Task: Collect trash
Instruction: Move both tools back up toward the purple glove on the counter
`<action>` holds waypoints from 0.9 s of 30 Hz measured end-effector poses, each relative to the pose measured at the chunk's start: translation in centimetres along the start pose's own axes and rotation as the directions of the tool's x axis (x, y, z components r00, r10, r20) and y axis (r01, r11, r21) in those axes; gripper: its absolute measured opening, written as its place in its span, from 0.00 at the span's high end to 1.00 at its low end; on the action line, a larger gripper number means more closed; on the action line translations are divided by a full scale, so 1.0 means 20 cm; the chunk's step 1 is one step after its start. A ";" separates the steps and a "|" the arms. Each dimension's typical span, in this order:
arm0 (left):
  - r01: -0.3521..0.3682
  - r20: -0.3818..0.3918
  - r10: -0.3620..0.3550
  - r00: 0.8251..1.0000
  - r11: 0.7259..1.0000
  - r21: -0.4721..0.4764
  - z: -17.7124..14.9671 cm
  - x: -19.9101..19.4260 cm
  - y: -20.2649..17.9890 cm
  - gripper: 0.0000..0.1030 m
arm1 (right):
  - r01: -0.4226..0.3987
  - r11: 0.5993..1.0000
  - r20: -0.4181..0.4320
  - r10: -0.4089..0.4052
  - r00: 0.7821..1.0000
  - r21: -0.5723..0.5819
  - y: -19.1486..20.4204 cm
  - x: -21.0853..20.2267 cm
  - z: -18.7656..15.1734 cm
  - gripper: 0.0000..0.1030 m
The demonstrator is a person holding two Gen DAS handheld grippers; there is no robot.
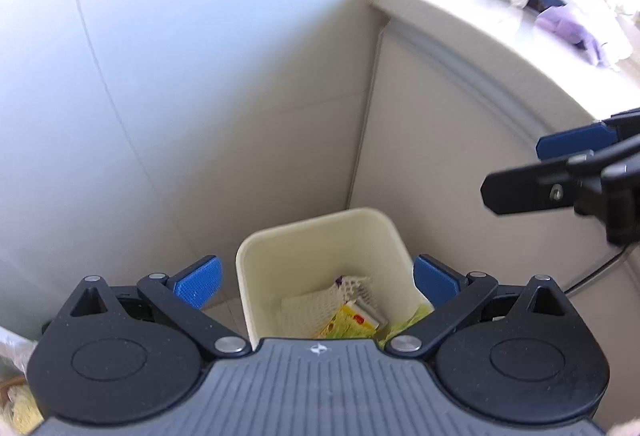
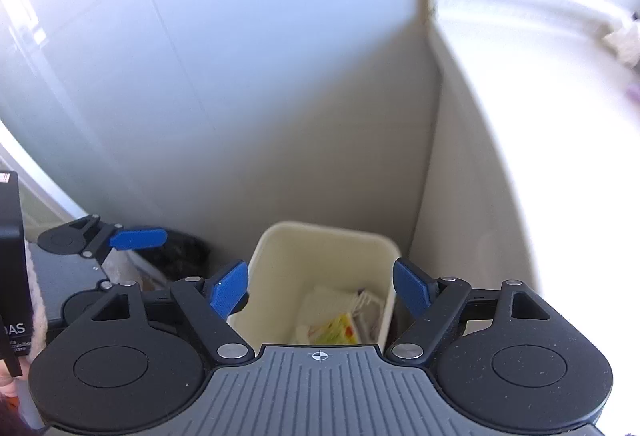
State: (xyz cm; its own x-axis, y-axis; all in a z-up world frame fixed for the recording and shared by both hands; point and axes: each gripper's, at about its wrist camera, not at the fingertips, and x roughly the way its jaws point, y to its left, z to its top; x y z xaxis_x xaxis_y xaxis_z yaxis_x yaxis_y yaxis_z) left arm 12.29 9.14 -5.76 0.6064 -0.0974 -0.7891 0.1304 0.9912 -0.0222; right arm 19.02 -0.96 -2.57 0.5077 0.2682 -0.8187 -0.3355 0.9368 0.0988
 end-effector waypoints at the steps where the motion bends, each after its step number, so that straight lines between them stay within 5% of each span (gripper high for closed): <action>1: 0.003 0.009 -0.004 1.000 1.000 0.005 0.01 -0.01 -0.01 0.01 | 0.005 1.000 0.013 -0.005 1.000 0.001 -0.01 -0.02 0.01 0.18; 14: 0.084 0.115 -0.092 0.989 0.994 0.074 0.25 -0.14 -0.23 0.01 | 0.101 0.992 0.147 -0.113 0.983 0.082 -0.34 -0.36 0.09 0.12; 27: 0.169 0.222 -0.222 0.950 0.957 0.234 0.59 -0.06 -0.65 0.01 | 0.293 0.934 0.161 -0.328 0.931 0.206 -0.97 -0.57 0.14 0.11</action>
State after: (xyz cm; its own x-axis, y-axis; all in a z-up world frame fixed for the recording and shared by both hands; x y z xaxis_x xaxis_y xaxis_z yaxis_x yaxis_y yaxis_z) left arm 19.18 -4.65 2.75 0.7210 -0.3321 -0.6082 0.4108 0.9116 -0.0107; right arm 21.96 -21.54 6.48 0.7106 -0.0210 -0.7033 -0.0014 0.9995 -0.0312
